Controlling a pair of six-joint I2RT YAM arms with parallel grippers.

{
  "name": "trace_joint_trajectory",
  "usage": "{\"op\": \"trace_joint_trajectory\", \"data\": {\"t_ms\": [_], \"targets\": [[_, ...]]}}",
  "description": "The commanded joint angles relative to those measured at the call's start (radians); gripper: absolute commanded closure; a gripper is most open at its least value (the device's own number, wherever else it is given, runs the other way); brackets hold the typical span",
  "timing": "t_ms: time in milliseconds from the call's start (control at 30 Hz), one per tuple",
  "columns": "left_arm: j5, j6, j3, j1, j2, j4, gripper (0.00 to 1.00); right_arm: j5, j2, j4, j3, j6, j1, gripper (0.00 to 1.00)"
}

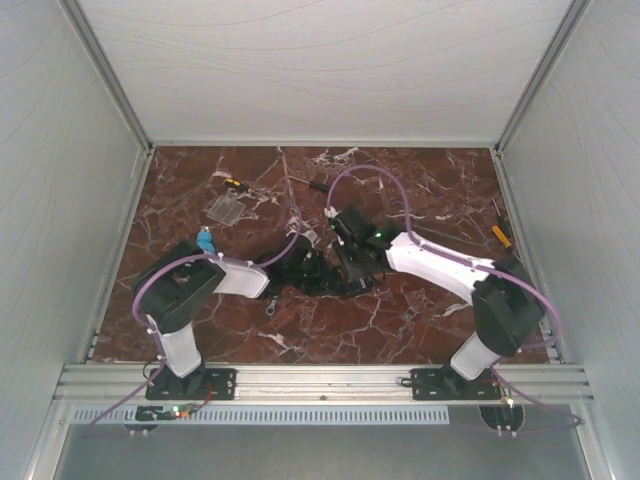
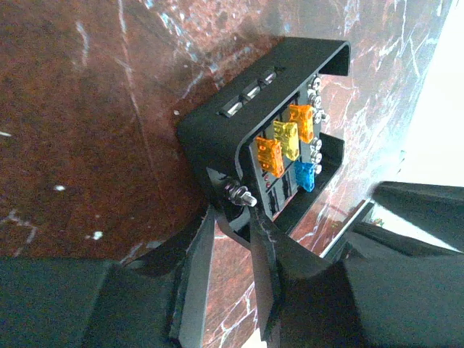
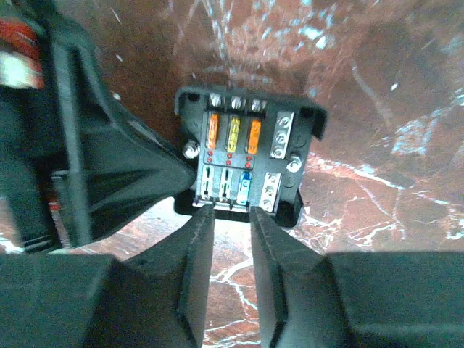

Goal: Snap on the fuse box
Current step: Install the fuse at the fuse box base, then pick up the fuse from the center of the board.

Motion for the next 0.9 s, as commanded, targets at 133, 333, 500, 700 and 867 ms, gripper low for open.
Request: {"op": "trace_joint_trajectory", "data": {"t_ms": [133, 333, 500, 700, 867], "targets": [[-0.021, -0.029, -0.014, -0.047, -0.037, 0.051, 0.69, -0.009, -0.149, 0.113, -0.027, -0.021, -0.035, 0.65], [-0.106, 0.012, -0.06, -0.033, -0.163, -0.014, 0.61, -0.046, -0.144, 0.18, -0.041, -0.059, -0.03, 0.57], [-0.135, 0.076, -0.133, 0.063, -0.306, -0.088, 0.5, -0.057, -0.083, 0.246, -0.009, -0.108, -0.009, 0.51], [-0.153, 0.158, -0.219, 0.227, -0.467, -0.17, 0.35, -0.104, 0.068, 0.321, 0.075, -0.215, 0.037, 0.49], [-0.227, 0.234, -0.254, 0.329, -0.575, -0.253, 0.16, -0.209, 0.19, 0.372, 0.162, -0.349, 0.049, 0.44]]}}
